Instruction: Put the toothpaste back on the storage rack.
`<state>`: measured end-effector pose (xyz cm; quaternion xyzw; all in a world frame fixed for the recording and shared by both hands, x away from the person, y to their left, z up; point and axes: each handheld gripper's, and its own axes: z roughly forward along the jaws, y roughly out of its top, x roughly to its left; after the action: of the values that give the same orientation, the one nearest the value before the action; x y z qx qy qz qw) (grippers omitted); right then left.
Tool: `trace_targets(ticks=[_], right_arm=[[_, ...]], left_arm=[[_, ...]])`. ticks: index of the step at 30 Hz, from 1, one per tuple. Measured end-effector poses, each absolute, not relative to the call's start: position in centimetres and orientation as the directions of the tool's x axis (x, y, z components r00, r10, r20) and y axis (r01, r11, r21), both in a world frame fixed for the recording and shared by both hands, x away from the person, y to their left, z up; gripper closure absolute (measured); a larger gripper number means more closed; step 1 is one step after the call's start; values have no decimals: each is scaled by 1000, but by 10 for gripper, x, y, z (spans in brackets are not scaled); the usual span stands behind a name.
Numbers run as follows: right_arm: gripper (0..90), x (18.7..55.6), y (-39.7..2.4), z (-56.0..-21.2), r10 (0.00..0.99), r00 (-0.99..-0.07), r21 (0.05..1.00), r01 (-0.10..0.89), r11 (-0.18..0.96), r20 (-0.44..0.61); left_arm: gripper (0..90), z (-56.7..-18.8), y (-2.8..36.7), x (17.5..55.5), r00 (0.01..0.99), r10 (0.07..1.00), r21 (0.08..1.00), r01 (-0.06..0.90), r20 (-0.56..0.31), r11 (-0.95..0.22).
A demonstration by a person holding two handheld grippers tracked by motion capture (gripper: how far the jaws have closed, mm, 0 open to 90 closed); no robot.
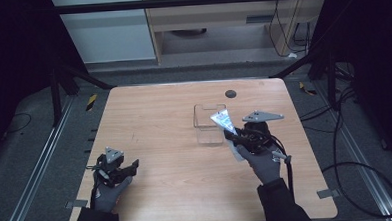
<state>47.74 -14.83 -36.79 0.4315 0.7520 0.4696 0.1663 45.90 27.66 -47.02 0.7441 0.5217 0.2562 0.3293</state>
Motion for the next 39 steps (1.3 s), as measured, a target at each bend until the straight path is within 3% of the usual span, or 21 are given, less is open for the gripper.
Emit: trace_targets(ticks=[17,39], right_arm=[[721,510,-129,-358,834,-517,929,369,15,192],[720,563,-104,-374,877,-432,946,318,-68,209]], left_arm=[[388,-470,277,459,326,945,759,607,36,-238],[388,-470,278,459,323,946,760,608,28,-230]])
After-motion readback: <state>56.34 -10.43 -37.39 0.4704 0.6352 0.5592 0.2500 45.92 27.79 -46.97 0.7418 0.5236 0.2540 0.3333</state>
